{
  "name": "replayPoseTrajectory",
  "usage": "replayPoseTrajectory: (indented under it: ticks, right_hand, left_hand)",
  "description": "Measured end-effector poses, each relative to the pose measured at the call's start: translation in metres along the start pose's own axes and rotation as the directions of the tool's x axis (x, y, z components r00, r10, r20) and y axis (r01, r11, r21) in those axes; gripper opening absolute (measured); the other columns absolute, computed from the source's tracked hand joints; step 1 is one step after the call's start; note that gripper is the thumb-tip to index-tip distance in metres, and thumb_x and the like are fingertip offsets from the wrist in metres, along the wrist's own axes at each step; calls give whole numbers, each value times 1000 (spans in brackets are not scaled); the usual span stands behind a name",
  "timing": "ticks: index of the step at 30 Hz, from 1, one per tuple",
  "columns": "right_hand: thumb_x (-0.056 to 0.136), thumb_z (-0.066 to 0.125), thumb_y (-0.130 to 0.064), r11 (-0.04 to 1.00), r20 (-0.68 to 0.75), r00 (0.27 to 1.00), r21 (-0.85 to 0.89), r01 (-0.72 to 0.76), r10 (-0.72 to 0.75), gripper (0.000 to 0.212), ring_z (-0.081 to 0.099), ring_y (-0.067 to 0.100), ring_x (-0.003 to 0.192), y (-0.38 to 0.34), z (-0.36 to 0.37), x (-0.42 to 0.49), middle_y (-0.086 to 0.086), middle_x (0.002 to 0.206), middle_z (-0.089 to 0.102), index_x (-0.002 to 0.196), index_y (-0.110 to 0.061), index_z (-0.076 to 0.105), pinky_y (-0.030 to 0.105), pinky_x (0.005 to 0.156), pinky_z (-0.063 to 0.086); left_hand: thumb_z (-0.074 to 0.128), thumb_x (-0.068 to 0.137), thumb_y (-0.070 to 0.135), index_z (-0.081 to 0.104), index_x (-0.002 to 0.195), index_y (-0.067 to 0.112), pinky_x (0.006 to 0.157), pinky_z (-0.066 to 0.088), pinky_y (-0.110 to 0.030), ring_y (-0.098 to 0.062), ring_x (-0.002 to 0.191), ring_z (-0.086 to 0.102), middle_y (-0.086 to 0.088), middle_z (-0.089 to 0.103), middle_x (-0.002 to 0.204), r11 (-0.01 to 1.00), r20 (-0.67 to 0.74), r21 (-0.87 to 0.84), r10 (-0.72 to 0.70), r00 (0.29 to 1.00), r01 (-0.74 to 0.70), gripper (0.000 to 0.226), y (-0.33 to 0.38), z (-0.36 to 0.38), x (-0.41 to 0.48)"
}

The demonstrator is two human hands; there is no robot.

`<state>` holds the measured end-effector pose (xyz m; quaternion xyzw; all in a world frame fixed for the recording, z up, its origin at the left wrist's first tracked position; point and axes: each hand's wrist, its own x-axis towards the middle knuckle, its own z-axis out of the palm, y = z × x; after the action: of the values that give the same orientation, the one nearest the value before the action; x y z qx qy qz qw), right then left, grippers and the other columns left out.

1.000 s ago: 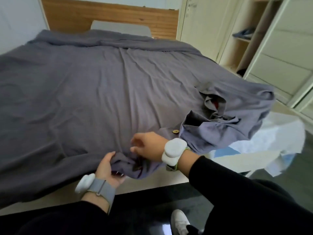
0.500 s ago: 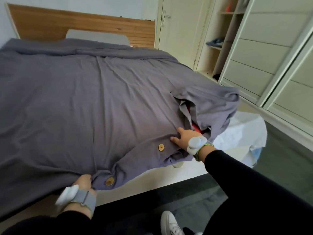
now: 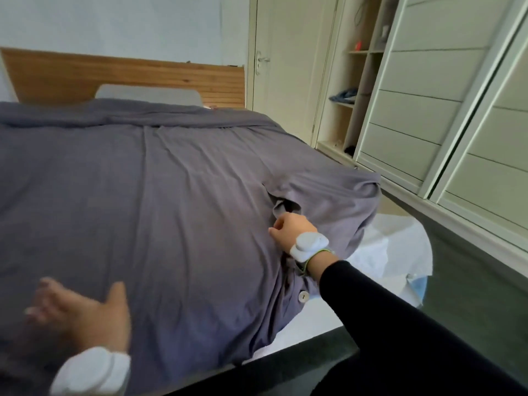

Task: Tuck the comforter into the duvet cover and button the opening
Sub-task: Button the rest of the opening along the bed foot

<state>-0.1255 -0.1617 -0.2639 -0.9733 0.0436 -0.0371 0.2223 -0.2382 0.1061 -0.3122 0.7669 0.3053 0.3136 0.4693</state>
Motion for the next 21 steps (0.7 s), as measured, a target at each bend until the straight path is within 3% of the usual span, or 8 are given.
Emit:
replayPoseTrajectory:
  ticks: [2, 5, 8, 9, 10, 12, 16, 21]
  right_hand:
    - [86, 58, -29, 1000, -15, 1000, 4, 1, -1, 35, 56, 29, 112, -6, 1, 27, 9, 123, 58, 117, -14, 57, 33, 88, 48]
    - [86, 60, -26, 998, -60, 998, -66, -10, 6, 49, 43, 30, 124, -4, 8, 62, 11, 133, 44, 130, -13, 45, 38, 96, 45]
    - [83, 64, -33, 984, -137, 990, -170, -60, 36, 58, 37, 29, 127, 1, 16, 104, 8, 136, 42, 133, -17, 41, 38, 98, 40]
    - [81, 65, -37, 978, -157, 986, -185, -92, 63, 62, 37, 29, 127, 3, 17, 110, 8, 136, 42, 134, -18, 39, 38, 98, 38]
    - [78, 67, -41, 974, -159, 982, -182, -134, 105, 66, 37, 29, 127, 8, 21, 123, 8, 136, 42, 134, -18, 38, 38, 98, 37]
    - [74, 71, -44, 960, -119, 968, -146, -238, 222, 75, 37, 30, 127, 21, 31, 140, 9, 136, 39, 134, -18, 35, 39, 97, 39]
    - [81, 66, -37, 942, -38, 954, -154, -298, 296, 60, 41, 31, 126, 53, 48, 164, 9, 136, 40, 131, -11, 43, 39, 94, 44]
    - [84, 54, -24, 937, -32, 938, 70, -343, 346, 36, 59, 32, 113, 71, 30, 165, 12, 124, 62, 116, -10, 62, 27, 79, 42]
  left_hand:
    - [72, 74, 11, 25, 145, -2, 116, 14, -51, -47, 142, 14, -32, 27, 149, 980, 183, 66, 171, 968, -185, 86, 8, 30, -8]
    - [65, 80, 19, 35, 143, 11, 118, 11, -42, -31, 147, 11, -12, 32, 153, 879, 539, 70, 365, 759, -472, 69, 19, 90, -33]
    - [45, 90, 44, 26, 145, 32, 119, -1, -41, -13, 149, 2, 11, 22, 157, 657, 732, 187, 403, 550, -731, 60, 25, 144, -38]
    - [40, 90, 48, 30, 144, 32, 119, 4, -45, -15, 148, 10, 9, 25, 156, 553, 779, 230, 388, 492, -801, 58, 28, 147, -40]
    - [36, 88, 50, 43, 139, 31, 116, 19, -50, -20, 144, 27, 4, 37, 152, 477, 799, 248, 391, 456, -843, 56, 28, 156, -41]
    - [35, 79, 50, 65, 120, 26, 98, 47, -51, -26, 121, 58, -2, 62, 131, 468, 821, 248, 363, 440, -848, 56, 20, 168, -48]
    - [37, 80, 48, 63, 124, 23, 100, 30, -47, -31, 122, 57, -6, 62, 131, 419, 808, 255, 402, 430, -871, 57, 2, 183, -47]
    - [14, 94, 51, 61, 126, 22, 102, 31, -48, -31, 123, 56, -7, 60, 133, 422, 812, 289, 368, 453, -860, 64, 1, 183, -46]
